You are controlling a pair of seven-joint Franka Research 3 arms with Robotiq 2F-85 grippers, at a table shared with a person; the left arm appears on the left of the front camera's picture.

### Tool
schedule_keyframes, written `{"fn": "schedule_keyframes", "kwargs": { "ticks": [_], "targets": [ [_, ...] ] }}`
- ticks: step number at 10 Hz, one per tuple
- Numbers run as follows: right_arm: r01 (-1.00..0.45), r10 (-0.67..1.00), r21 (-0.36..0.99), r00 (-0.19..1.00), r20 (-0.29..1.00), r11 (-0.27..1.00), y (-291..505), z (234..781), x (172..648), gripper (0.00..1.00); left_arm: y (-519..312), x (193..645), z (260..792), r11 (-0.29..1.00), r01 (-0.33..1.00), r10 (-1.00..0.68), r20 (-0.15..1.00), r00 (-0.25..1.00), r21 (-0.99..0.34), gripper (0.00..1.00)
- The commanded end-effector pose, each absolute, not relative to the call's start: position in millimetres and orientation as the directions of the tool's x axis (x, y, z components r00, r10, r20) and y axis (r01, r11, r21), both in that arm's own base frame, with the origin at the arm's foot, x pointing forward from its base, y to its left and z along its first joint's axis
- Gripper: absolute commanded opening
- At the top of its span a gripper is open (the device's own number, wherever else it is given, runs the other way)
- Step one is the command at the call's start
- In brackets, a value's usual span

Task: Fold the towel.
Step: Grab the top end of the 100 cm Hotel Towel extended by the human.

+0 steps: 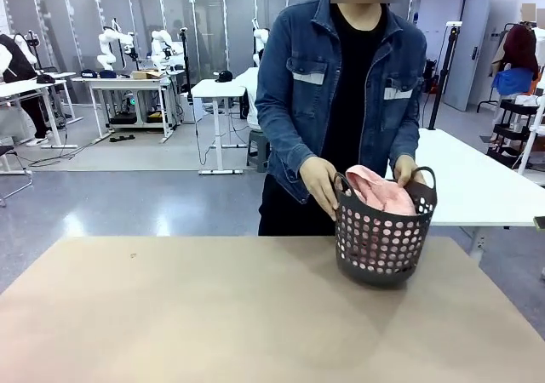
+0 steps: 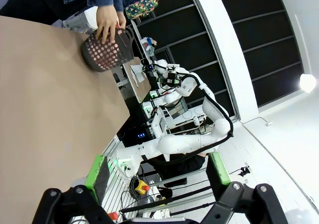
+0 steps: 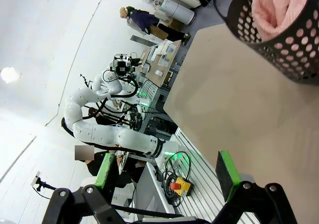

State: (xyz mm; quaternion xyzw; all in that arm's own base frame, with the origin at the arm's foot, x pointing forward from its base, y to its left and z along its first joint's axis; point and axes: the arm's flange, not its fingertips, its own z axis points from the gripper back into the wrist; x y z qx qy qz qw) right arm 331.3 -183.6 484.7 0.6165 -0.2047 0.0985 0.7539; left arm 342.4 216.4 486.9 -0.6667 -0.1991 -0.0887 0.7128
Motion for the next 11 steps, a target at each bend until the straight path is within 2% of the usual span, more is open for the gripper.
{"fn": "schedule_keyframes", "kwargs": {
  "ticks": [1, 11],
  "targets": [
    [-0.416, -0.106, 0.885, 0.89, 0.443, 0.21, -184.0, 487.9, 332.6, 1.0, 216.1, 342.0, 488.7, 0.074, 0.416, 0.145, 0.423, 0.895, -0.906, 1.0],
    [-0.416, -0.106, 0.885, 0.89, 0.443, 0.21, -184.0, 487.9, 332.6, 1.0, 216.1, 342.0, 488.7, 0.074, 0.416, 0.145, 0.423, 0.895, -0.906, 1.0]
  ]
}}
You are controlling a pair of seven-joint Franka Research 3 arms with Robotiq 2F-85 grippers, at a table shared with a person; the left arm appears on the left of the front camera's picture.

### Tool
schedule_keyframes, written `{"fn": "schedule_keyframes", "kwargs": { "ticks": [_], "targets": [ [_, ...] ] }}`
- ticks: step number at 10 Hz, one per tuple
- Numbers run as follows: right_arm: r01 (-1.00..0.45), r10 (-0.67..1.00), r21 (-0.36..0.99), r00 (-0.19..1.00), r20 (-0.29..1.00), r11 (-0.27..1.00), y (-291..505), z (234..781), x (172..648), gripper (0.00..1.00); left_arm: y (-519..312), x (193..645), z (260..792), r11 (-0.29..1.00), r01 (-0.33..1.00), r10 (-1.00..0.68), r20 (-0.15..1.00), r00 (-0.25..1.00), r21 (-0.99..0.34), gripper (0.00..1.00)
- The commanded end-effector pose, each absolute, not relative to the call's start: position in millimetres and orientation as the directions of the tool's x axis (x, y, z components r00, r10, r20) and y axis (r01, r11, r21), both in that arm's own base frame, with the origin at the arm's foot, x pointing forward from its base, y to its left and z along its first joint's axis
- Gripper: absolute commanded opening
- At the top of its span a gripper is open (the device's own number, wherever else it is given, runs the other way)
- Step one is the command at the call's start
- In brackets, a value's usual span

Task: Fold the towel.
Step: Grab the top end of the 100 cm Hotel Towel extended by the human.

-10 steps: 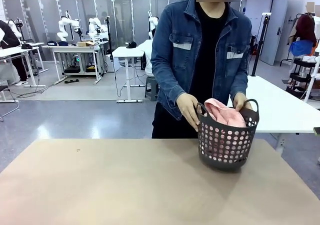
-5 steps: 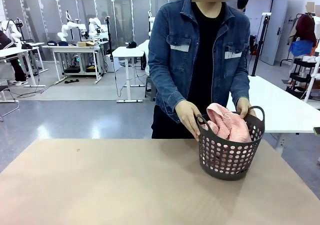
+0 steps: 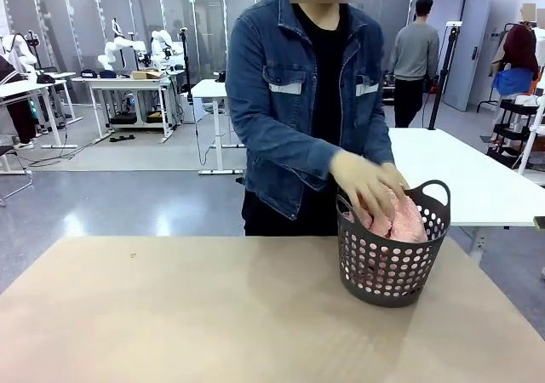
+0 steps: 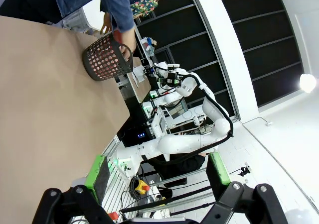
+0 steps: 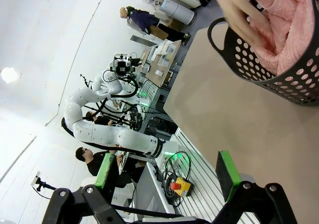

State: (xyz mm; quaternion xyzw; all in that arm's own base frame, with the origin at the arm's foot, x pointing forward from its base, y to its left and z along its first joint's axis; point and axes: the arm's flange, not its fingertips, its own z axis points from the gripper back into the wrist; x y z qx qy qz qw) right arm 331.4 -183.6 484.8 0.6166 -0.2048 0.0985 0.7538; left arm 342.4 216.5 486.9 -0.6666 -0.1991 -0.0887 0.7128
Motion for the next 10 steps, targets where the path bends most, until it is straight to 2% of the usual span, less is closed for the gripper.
{"fn": "schedule_keyframes", "kwargs": {
  "ticks": [1, 10],
  "targets": [
    [-0.416, -0.106, 0.885, 0.89, 0.443, 0.21, -184.0, 487.9, 332.6, 1.0, 216.1, 342.0, 488.7, 0.074, 0.416, 0.145, 0.423, 0.895, -0.906, 1.0],
    [-0.416, -0.106, 0.885, 0.89, 0.443, 0.21, -184.0, 487.9, 332.6, 1.0, 216.1, 342.0, 488.7, 0.074, 0.416, 0.145, 0.423, 0.895, -0.906, 1.0]
  ]
}}
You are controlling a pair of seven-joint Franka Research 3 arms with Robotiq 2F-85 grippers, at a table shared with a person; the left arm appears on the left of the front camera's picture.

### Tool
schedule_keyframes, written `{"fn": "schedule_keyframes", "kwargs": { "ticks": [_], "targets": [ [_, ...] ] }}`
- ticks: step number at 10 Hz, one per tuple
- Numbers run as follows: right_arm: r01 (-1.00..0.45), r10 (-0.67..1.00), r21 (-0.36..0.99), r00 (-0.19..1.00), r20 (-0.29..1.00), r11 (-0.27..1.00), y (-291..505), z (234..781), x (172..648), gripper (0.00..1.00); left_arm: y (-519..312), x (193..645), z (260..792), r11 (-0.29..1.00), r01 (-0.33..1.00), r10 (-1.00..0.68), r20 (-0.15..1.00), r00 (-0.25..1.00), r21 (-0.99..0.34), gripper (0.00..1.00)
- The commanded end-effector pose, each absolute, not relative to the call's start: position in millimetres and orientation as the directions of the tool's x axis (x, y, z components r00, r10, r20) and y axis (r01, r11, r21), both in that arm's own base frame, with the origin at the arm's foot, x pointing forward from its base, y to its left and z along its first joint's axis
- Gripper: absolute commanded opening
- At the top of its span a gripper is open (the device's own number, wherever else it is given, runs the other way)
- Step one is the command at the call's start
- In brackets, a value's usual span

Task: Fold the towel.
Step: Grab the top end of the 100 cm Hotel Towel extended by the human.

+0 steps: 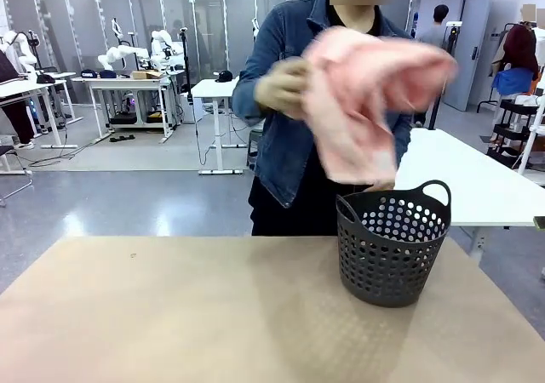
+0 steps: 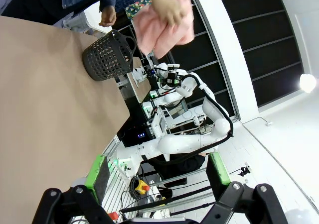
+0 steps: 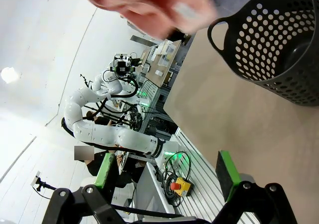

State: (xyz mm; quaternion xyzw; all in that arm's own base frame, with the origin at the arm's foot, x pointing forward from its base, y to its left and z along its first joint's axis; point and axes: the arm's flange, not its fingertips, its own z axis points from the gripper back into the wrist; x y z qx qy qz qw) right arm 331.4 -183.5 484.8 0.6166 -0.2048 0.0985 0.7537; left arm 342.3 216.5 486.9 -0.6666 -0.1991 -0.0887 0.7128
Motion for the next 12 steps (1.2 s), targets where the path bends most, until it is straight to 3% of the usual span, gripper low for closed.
{"fn": "schedule_keyframes", "kwargs": {
  "ticks": [1, 12],
  "targets": [
    [-0.416, -0.106, 0.885, 0.89, 0.443, 0.21, -184.0, 487.9, 332.6, 1.0, 216.1, 342.0, 488.7, 0.074, 0.416, 0.145, 0.423, 0.895, -0.906, 1.0],
    [-0.416, -0.106, 0.885, 0.89, 0.443, 0.21, -184.0, 487.9, 332.6, 1.0, 216.1, 342.0, 488.7, 0.074, 0.416, 0.145, 0.423, 0.895, -0.906, 1.0]
  ]
}}
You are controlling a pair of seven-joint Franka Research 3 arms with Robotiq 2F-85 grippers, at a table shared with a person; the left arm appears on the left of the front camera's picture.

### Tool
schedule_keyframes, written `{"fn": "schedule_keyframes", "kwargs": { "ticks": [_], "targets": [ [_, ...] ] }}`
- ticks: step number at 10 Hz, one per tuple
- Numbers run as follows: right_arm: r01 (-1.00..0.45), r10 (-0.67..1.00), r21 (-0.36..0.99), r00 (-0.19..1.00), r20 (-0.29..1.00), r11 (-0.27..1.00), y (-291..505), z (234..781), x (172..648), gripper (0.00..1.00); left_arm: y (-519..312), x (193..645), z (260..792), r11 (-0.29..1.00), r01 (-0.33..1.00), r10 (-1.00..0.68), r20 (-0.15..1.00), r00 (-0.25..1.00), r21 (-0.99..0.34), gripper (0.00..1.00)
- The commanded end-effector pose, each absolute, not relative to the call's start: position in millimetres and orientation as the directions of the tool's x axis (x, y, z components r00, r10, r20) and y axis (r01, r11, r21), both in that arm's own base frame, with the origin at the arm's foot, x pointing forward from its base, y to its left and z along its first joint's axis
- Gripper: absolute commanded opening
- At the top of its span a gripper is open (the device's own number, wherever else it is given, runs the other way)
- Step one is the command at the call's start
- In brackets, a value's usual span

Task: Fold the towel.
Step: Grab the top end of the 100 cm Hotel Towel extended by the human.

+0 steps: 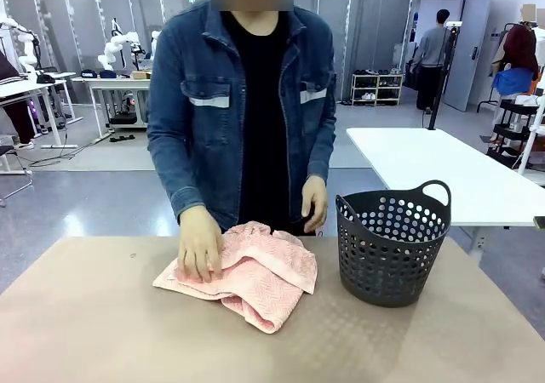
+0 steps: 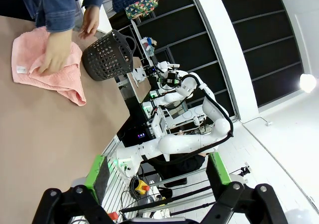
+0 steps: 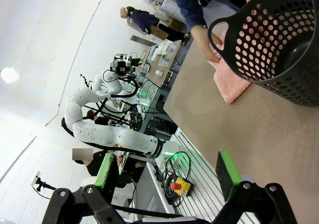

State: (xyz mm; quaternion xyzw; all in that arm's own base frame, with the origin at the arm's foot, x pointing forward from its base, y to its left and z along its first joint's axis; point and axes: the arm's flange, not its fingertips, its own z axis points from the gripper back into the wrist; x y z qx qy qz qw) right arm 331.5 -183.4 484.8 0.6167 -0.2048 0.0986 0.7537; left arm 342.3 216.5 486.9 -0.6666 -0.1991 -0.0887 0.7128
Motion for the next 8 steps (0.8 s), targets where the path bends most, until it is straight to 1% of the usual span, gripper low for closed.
{"fn": "schedule_keyframes", "kwargs": {
  "ticks": [1, 8],
  "targets": [
    [-0.416, -0.106, 0.885, 0.89, 0.443, 0.21, -184.0, 487.9, 332.6, 1.0, 216.1, 342.0, 488.7, 0.074, 0.416, 0.145, 0.423, 0.895, -0.906, 1.0],
    [-0.416, -0.106, 0.885, 0.89, 0.443, 0.21, -184.0, 487.9, 332.6, 1.0, 216.1, 342.0, 488.7, 0.074, 0.416, 0.145, 0.423, 0.895, -0.906, 1.0]
  ]
}}
